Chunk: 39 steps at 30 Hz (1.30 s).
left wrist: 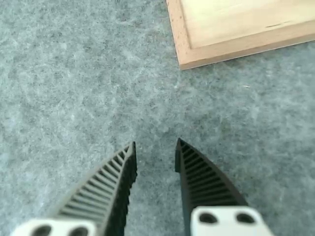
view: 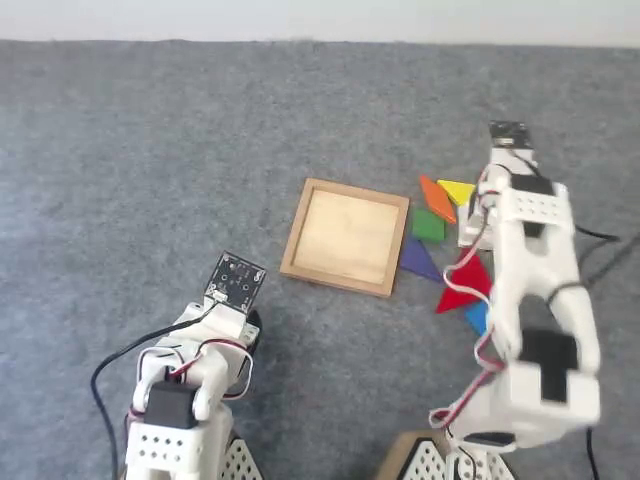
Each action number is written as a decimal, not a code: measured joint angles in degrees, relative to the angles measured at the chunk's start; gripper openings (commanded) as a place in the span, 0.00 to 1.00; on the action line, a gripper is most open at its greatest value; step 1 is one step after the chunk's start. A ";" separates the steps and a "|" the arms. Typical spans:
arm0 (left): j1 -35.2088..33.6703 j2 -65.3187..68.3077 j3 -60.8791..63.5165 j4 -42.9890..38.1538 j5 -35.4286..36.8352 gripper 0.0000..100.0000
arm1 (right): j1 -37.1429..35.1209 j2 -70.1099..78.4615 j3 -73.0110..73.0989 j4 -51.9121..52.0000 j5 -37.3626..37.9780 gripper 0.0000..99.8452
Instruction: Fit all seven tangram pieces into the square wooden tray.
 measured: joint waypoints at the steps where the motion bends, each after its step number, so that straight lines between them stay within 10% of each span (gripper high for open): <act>1: -0.09 0.00 0.00 0.00 0.00 0.12 | 0.09 -2.73 1.85 0.00 -0.18 0.20; 10: -0.09 0.00 0.00 0.00 0.00 0.12 | -4.31 -11.43 19.96 -3.25 -4.40 0.31; 27: 0.00 0.00 0.00 0.00 0.00 0.12 | -6.86 6.86 7.74 -2.20 -10.55 0.31; 39: -0.09 0.00 0.00 0.00 0.00 0.12 | -6.77 7.38 3.60 -1.85 -10.73 0.04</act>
